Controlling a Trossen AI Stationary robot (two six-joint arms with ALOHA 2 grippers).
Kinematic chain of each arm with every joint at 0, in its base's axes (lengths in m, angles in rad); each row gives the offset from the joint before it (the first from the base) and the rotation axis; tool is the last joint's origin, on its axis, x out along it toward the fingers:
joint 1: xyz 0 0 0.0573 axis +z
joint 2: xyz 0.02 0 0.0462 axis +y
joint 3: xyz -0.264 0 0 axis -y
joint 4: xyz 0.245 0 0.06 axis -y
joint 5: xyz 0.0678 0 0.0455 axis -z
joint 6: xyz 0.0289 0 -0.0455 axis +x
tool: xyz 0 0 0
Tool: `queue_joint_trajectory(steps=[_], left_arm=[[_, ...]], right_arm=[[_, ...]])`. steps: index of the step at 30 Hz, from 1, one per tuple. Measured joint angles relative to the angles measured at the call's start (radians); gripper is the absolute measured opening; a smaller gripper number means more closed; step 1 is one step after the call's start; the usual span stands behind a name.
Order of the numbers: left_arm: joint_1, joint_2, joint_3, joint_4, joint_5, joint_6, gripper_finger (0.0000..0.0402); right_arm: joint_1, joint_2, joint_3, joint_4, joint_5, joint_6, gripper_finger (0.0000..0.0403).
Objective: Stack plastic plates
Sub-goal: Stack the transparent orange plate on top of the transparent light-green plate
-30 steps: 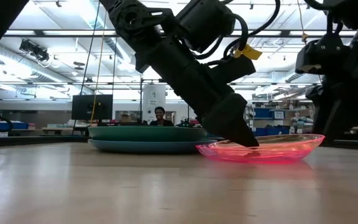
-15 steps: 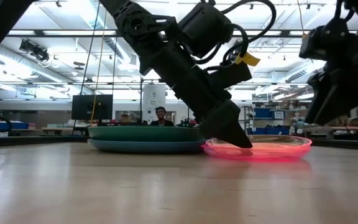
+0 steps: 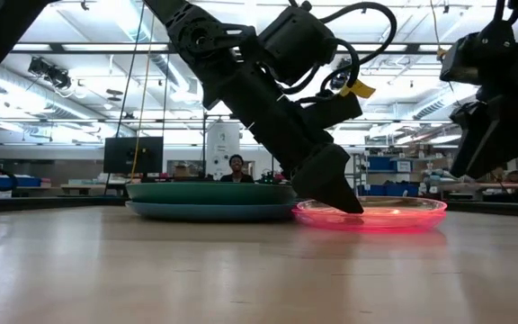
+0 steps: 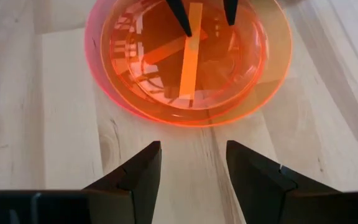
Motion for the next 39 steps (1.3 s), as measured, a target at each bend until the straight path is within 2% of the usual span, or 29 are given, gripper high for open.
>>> queue_joint_trajectory(steps=[7,20,31,39], left_arm=[[0.000,0.000,0.000,-0.003,0.000,0.001,0.0176],[0.001,-0.002,0.000,-0.010,0.000,0.058,0.0176],[0.001,-0.002,0.000,-0.012,0.000,0.100,0.0176],[-0.001,-0.002,0.000,-0.013,-0.001,0.098,0.0176]], right_arm=[[0.013,-0.003,0.041,-0.112,0.051,0.043,0.0191],[0.034,-0.015,0.043,-0.108,0.064,0.054,0.0191],[0.038,-0.117,0.043,-0.191,0.119,0.253,0.0191],[0.060,-0.117,0.005,-0.069,0.192,0.270,0.0191]])
